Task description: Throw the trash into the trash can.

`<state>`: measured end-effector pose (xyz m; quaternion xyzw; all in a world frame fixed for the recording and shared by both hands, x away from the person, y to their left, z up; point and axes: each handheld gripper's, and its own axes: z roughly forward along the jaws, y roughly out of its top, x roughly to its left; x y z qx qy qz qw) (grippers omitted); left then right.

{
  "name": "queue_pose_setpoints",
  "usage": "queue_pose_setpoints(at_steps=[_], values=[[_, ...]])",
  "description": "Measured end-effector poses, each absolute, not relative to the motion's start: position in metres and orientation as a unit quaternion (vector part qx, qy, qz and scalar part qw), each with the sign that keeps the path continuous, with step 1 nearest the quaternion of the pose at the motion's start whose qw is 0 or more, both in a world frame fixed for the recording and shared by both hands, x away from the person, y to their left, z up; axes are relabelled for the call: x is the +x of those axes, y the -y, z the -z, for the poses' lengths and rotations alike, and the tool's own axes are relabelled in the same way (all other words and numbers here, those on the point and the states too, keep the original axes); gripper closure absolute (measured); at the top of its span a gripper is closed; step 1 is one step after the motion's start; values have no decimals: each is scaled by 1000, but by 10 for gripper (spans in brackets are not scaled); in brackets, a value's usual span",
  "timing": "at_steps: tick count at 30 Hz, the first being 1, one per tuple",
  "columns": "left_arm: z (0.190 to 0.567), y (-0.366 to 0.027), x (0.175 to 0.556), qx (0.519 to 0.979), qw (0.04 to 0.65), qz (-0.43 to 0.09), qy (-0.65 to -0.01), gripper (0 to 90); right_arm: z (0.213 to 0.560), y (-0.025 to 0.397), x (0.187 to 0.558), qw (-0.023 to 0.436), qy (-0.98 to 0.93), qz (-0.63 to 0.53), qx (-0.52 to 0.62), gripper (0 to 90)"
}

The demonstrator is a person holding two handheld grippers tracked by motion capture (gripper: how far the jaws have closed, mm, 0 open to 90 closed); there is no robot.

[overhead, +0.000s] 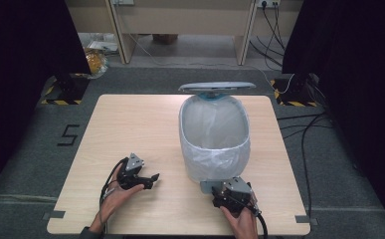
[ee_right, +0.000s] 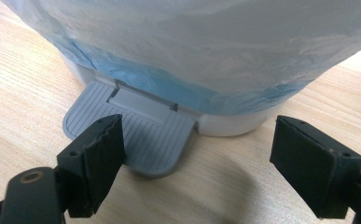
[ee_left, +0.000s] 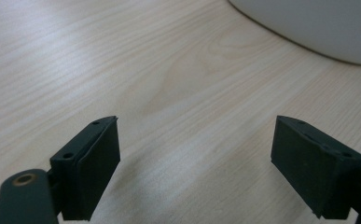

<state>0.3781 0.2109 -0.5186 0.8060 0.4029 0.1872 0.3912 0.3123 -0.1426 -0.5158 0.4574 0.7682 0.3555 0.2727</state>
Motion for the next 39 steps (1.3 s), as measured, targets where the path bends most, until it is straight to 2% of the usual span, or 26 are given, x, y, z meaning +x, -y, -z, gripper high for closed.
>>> queue_pose_setpoints(at_steps=[9, 39], values=[[524, -212, 376, 816, 374, -169, -407, 149, 516, 143, 312, 273, -768, -355, 457, 177], [524, -211, 375, 816, 374, -169, -407, 140, 516, 143, 312, 273, -769, -356, 455, 181]])
